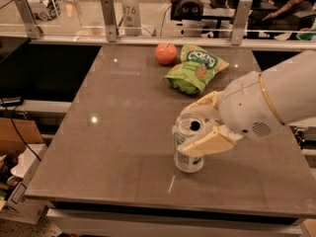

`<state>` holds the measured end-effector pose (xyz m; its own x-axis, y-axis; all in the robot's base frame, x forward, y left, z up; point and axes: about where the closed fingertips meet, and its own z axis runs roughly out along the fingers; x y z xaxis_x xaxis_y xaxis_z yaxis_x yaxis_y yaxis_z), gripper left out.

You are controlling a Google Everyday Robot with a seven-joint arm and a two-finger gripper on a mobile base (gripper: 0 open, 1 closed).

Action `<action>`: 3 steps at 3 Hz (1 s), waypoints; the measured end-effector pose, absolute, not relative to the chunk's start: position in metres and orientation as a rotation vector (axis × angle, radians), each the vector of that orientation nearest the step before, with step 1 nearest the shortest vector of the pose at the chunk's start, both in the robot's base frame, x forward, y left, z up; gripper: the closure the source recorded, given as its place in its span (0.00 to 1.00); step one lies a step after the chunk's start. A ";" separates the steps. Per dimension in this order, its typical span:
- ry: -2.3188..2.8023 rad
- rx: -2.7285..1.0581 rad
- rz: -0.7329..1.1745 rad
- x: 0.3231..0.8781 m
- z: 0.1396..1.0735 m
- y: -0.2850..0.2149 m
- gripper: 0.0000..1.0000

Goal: Knock 7up can over

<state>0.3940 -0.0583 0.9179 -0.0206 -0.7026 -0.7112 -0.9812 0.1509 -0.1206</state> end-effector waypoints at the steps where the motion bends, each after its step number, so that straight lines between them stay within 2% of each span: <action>1: 1.879 -1.656 0.437 0.404 0.927 -0.058 1.00; 3: 2.078 -1.851 0.149 0.425 0.916 -0.073 1.00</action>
Offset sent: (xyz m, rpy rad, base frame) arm 0.0502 -0.0403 -0.0023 -0.5942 0.0259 -0.1194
